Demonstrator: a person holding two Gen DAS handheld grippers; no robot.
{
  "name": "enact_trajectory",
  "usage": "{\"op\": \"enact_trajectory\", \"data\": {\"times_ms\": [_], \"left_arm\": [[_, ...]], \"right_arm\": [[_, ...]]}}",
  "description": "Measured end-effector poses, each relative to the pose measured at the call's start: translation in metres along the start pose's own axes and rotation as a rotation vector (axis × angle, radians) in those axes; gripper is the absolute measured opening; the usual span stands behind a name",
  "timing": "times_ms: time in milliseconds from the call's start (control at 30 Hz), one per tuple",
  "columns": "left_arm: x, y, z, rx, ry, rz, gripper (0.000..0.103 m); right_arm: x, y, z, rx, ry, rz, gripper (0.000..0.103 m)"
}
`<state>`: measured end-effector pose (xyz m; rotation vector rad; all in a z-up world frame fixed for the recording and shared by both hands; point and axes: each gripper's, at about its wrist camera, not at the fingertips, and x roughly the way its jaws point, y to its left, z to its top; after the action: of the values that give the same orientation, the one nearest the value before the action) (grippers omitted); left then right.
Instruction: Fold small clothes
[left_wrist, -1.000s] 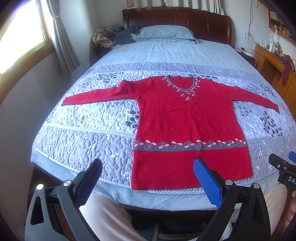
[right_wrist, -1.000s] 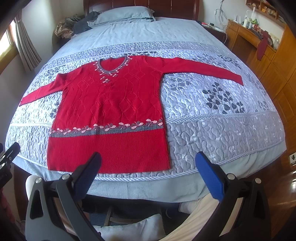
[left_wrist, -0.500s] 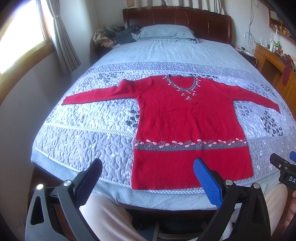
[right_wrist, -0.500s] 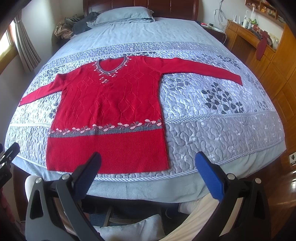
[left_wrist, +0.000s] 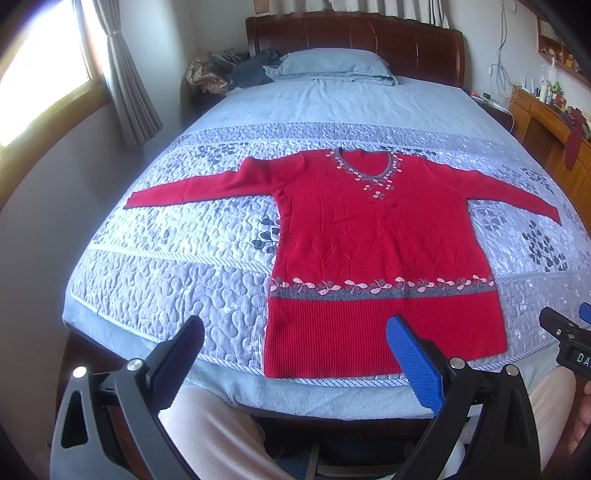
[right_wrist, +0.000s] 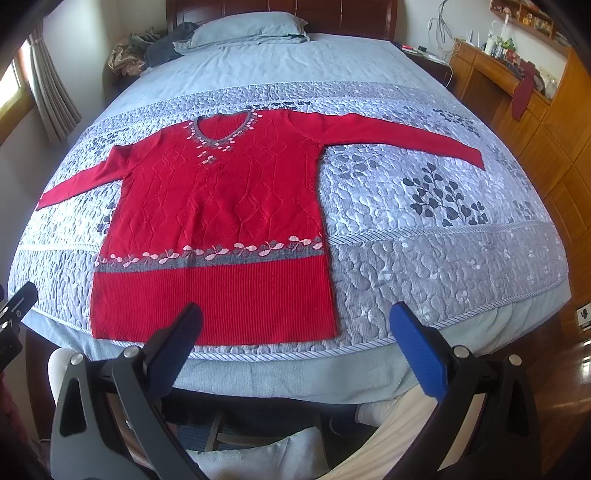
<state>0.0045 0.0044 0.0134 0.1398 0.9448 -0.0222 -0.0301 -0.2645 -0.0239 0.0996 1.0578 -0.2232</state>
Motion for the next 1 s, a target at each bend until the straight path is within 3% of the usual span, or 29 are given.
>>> {"op": "enact_trajectory", "data": {"times_ms": [433, 600, 733, 900, 1000], "left_arm": [[0.007, -0.008, 0.003, 0.011, 0.014, 0.012, 0.099], [0.029, -0.02, 0.014, 0.019, 0.055, 0.01, 0.099], [0.051, -0.052, 0.042, 0.064, 0.045, 0.035, 0.099], [0.088, -0.112, 0.104, 0.051, 0.03, -0.013, 0.099], [0.112, -0.161, 0.143, 0.045, -0.003, -0.034, 0.099]], "right_arm": [[0.012, -0.003, 0.001, 0.011, 0.015, 0.012, 0.1], [0.028, -0.03, 0.017, 0.052, 0.031, 0.034, 0.1], [0.044, -0.085, 0.053, 0.117, 0.011, -0.025, 0.1], [0.088, -0.202, 0.126, 0.217, 0.024, -0.116, 0.1], [0.124, -0.276, 0.169, 0.28, 0.056, -0.103, 0.1]]}}
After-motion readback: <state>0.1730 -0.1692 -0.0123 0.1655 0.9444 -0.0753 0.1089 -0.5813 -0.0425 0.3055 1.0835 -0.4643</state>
